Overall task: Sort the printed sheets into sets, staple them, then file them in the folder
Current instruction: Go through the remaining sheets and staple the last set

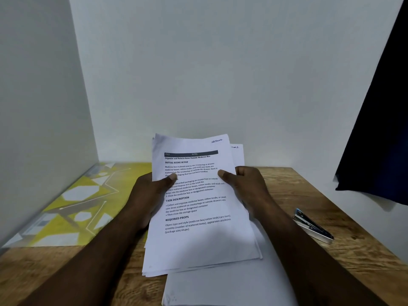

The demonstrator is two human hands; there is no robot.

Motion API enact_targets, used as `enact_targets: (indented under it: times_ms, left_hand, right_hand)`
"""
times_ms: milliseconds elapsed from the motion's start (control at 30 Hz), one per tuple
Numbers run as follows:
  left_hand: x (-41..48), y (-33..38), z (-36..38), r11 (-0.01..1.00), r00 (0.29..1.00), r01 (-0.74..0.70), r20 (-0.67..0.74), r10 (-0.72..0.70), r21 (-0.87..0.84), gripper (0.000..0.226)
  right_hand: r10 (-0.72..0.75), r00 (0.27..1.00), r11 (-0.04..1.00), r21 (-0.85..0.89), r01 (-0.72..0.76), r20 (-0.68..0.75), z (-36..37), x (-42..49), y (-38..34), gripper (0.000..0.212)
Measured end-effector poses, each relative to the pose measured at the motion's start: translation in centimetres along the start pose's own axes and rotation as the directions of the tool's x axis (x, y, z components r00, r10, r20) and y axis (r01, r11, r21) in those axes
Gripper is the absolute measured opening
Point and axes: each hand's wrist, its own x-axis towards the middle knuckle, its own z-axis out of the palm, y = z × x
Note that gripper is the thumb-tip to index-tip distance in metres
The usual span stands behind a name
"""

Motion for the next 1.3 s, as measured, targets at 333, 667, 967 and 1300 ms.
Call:
enact_targets:
  times_ms: [333, 667, 967, 1300]
  left_hand:
    - [0.3, -0.1, 0.0, 0.999, 1.0, -0.015, -0.019, 0.014, -0.032, 0.023]
    - [1.2, -0.6, -1.0, 0.996, 0.995, -0.042, -0.091, 0.036, -0.072, 0.024]
    - [2.0, -1.0, -2.4, 0.993, 0.949, -0.027, -0.309, 0.062, 0.116, 0.018]
    - [1.8, 0.0, -2.9, 0.978, 0.869, -0.061, -0.471, 0.15, 0.198, 0.008]
  right_hand:
    - [-0.016, 1.0, 1.0, 0.008, 0.016, 0.003, 0.3, -0.2, -0.4, 0.054]
    - [0.182, 0.981, 0.931, 0.309, -0.193, 0.063, -0.2, 0.3, -0.6, 0.04]
    - [-0.307, 0.75, 0.95, -0.228, 0.211, -0.586, -3.4, 0.3, -2.4, 0.012]
    - [0.014, 0.915, 0.944, 0.308, 0.122, -0.403, -4.1, 1.4, -2.1, 0.017]
